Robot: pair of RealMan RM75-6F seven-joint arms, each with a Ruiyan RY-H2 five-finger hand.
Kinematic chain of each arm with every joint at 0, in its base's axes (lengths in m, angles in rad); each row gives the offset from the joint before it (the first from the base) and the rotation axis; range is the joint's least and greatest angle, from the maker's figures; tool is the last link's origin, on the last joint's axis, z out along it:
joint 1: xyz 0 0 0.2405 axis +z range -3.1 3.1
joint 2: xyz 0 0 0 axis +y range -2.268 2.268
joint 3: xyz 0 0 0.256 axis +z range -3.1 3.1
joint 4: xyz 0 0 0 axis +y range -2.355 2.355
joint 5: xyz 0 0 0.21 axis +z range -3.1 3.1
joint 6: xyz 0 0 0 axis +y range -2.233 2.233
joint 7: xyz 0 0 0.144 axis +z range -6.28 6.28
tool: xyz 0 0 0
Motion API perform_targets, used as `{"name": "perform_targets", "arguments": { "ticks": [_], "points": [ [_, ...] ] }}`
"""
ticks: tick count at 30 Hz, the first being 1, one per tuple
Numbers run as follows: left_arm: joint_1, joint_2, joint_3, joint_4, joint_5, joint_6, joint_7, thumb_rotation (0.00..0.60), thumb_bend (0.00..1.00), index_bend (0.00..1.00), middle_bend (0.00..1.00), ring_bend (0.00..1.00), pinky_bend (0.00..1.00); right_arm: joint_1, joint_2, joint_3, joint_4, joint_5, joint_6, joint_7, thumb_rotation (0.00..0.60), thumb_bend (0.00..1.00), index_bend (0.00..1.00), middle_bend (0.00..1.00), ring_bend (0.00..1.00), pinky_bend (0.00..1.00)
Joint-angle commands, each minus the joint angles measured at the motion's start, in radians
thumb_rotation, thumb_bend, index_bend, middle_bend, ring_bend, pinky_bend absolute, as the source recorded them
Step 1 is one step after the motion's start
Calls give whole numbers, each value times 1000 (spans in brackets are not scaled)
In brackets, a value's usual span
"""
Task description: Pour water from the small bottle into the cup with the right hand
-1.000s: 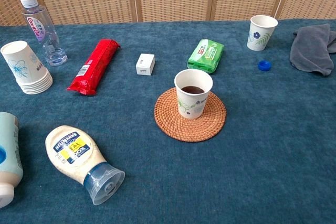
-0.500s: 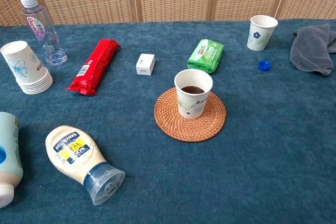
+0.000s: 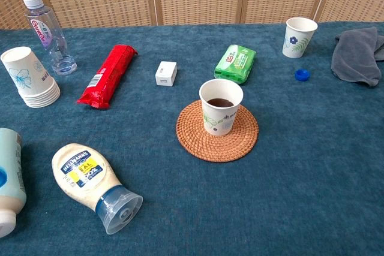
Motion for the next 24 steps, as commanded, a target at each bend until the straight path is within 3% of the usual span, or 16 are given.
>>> {"name": "perform_targets", "arguments": {
  "ticks": [1, 11, 17, 24],
  "points": [
    [0, 0, 0, 0, -2, -1, 1, 600, 147, 0, 0, 0, 0, 6, -18, -6, 37, -4, -8, 16, 600, 731, 483, 706, 549, 841],
    [-3, -2, 2, -3, -2, -4, 6, 600, 146, 0, 0, 0, 0, 1, -23, -25, 84, -26, -5, 62, 600, 652, 402, 590, 416, 649],
    [-1, -4, 1, -4, -5, -2, 13, 600, 145, 0, 0, 0, 0, -6, -18, -44, 98, -43, -10, 92, 600, 550, 304, 422, 282, 505],
    [-4, -4, 4, -5, -3, -6, 11, 600, 146, 0, 0, 0, 0, -12, -14, -56, 108, -55, -5, 114, 600, 494, 233, 298, 231, 450]
  ]
}}
